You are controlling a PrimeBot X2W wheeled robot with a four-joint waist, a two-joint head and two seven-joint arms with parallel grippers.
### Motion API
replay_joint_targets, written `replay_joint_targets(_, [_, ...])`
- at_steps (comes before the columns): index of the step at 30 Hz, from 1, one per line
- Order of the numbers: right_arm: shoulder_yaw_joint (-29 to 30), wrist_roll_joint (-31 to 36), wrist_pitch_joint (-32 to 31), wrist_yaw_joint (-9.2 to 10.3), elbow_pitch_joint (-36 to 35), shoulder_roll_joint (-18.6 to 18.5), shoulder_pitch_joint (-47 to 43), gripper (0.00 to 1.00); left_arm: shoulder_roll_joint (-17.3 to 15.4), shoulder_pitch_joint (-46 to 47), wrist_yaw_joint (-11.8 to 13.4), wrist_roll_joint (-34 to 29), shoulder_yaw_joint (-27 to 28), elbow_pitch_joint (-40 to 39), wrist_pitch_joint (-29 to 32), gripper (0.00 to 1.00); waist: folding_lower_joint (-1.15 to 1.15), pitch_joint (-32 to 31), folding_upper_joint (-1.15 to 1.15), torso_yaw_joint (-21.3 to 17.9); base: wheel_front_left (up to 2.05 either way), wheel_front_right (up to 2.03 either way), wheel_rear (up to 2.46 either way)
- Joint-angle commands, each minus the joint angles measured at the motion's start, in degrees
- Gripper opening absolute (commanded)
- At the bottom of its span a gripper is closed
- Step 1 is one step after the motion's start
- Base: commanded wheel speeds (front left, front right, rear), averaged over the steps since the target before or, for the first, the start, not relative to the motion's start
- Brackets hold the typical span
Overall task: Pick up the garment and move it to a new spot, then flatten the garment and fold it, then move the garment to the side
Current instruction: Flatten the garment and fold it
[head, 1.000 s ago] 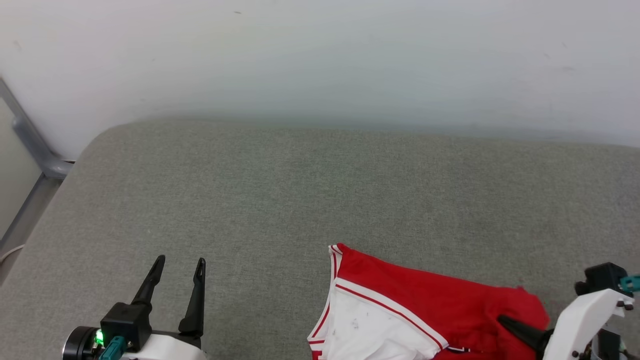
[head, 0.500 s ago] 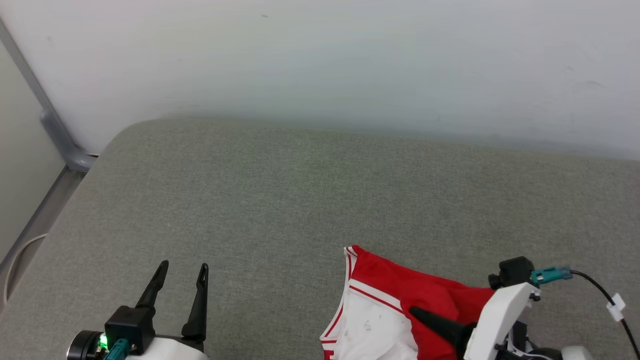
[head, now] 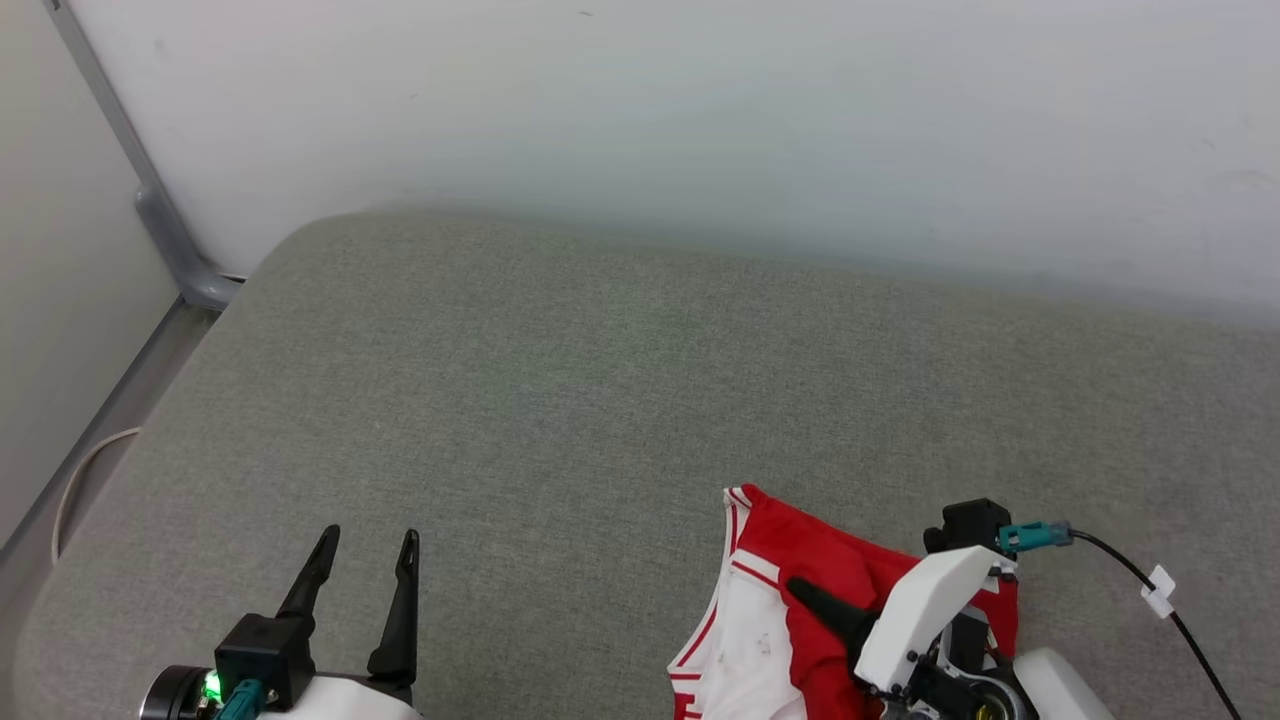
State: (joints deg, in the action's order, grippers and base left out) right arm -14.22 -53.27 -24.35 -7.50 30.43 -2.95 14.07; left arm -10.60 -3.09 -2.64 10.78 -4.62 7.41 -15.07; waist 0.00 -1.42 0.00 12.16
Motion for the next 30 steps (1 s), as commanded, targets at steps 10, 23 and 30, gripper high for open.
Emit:
replay_joint_targets(10, [-10.4,-11.4,3.3,0.03,5.1,0.1,7.3,1.0,0.3,0.3,-0.2,-0.3,0.7,0.7,-0.1,1.0,0.0,0.1,0.0,0.0,0.0,0.0,0.0])
replay_joint_targets(23, [-9.2,6.4,10.4,0.03,3.8,-2.9,16.7,1.0,1.0,0.5,-0.5,-0.7,0.9,-1.9,-0.1,1.0,0.0,-0.1,0.0,-4.3,0.0,0.0,0.0])
replay_joint_targets(30, [-3.9,23.7,12.9,0.04,-7.3,-10.4,12.5,1.0,1.8,1.1,-0.9,-0.7,1.0,-3.5,-0.1,1.0,0.0,0.8,0.0,-6.3,0.0,0.0,0.0])
